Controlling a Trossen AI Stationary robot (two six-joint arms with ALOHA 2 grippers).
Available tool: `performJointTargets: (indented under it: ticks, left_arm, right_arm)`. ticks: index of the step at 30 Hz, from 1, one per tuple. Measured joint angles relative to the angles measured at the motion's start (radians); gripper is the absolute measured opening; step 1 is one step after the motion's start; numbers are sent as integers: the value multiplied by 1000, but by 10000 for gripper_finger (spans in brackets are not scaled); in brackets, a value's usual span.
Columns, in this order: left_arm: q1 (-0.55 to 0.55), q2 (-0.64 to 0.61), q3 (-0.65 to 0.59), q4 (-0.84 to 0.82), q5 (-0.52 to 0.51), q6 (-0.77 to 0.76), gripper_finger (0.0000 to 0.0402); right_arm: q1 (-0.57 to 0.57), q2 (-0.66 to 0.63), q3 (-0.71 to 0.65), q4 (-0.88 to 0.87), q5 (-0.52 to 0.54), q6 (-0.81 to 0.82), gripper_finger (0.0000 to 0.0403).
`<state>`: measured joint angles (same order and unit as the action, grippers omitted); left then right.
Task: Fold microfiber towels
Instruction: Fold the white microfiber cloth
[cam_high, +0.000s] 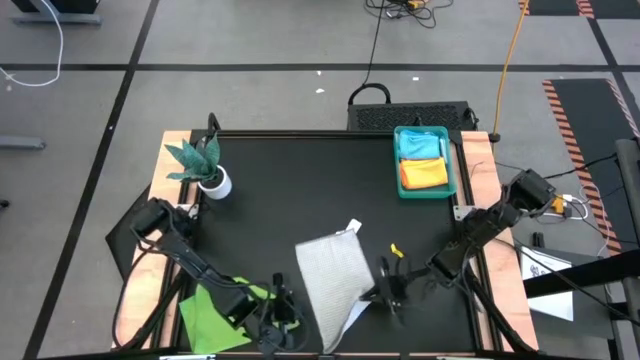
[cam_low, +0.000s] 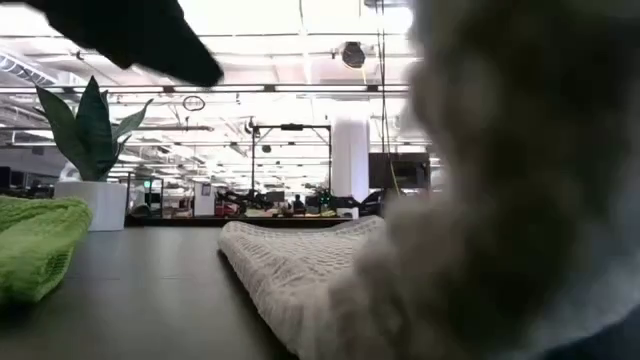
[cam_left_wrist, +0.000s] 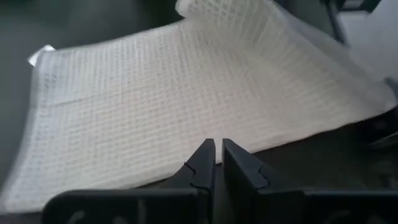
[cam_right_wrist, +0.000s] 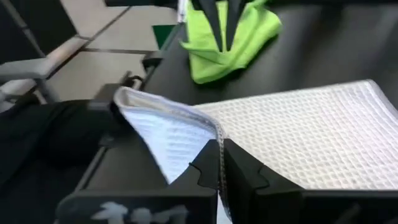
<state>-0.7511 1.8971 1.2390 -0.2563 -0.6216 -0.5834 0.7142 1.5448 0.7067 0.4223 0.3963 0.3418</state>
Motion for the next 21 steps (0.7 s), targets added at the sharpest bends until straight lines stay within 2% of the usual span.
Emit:
performJointTargets:
  ticks: [3,6,8,11,15,21]
  left_arm:
    - [17,25,1,41,0,93,30]
    - [40,55,0,55,1,197,31]
    - [55,69,0,47,7,219,31]
    - [76,81,0,32,40,211,38]
    - [91,82,0,-36,93,155,80]
    - [97,80,0,-255,105,37,172]
  right_arm:
    - [-43,0,0,-14,17,25,2]
    - [-107,-1,0,-35,94,79,2]
    - [-152,-1,0,-84,130,115,2]
    - [-207,-1,0,-164,131,146,2]
    - [-234,0,0,-214,129,160,2]
    - [-235,0,0,-240,125,178,2]
